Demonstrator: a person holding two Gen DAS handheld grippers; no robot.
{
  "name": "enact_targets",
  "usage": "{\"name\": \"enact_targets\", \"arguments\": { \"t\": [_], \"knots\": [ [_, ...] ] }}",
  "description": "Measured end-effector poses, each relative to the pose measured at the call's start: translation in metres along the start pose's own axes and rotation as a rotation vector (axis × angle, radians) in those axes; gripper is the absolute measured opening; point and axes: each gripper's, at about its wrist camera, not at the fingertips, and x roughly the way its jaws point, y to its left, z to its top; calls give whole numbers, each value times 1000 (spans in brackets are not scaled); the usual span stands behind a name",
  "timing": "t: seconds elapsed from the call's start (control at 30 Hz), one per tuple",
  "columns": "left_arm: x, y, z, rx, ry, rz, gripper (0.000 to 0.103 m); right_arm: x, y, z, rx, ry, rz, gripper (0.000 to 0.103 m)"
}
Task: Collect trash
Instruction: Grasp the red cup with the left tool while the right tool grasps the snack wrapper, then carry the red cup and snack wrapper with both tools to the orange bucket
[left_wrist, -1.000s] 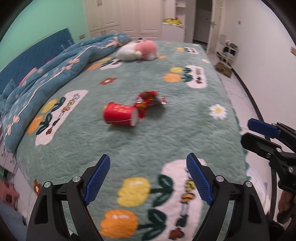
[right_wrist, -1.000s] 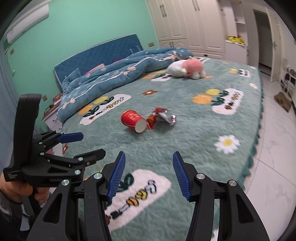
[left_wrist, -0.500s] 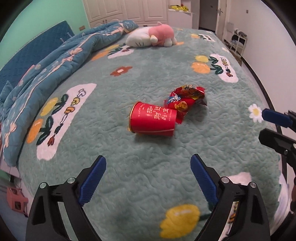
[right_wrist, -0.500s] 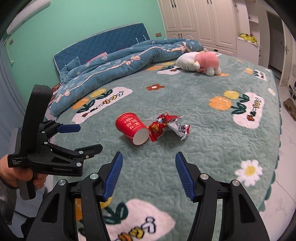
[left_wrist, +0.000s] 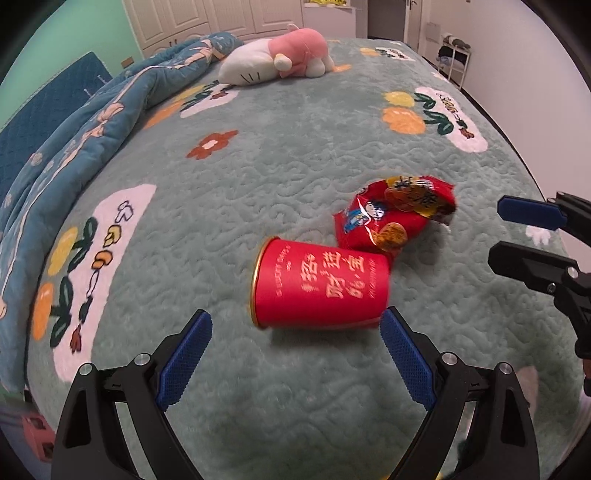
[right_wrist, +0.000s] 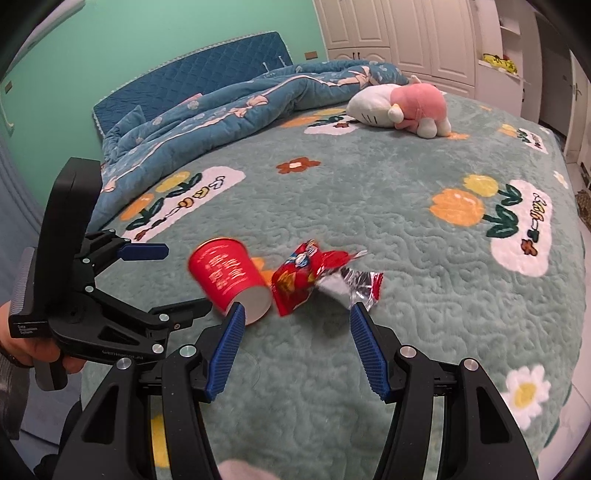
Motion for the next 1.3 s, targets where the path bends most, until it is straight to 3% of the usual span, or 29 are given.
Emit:
{"name": "enact_targets", "arguments": {
  "t": [0.17, 0.23, 0.5, 0.53, 0.6, 0.63, 0.67, 0.73, 0.97, 1.3],
  "knots": [
    [9, -1, 5, 38, 13, -46, 91, 17, -7, 6, 6, 14, -8, 60],
    [10, -3, 6, 63, 10, -64, 97, 22, -9, 8, 7, 16, -8, 60],
    [19, -10, 13, 92, -3, -69, 97, 44, -12, 13, -13, 26, -20, 60],
    [23, -10, 14, 85, 1, -65, 97, 48, -13, 13, -14, 33, -14, 58],
    [28, -7, 15, 71, 10, -70, 97, 56, -15, 13, -21, 46, -24, 41],
    [29, -6, 14, 63, 6, -84, 95, 60, -16, 13, -23, 54, -21, 31],
    [30, -3, 14, 50, 4, -112, 79, 63, -17, 13, -19, 57, -9, 23],
    [33, 2, 14, 17, 10, -133, 80, 67, -19, 12, -19, 57, -1, 12],
    [26, 3, 9, -18, -8, -103, 80, 55, -21, 8, -7, 25, -2, 9],
    [-40, -14, -5, -33, -72, -90, 80, -17, -9, -5, 5, -26, 11, 9]
  ]
}}
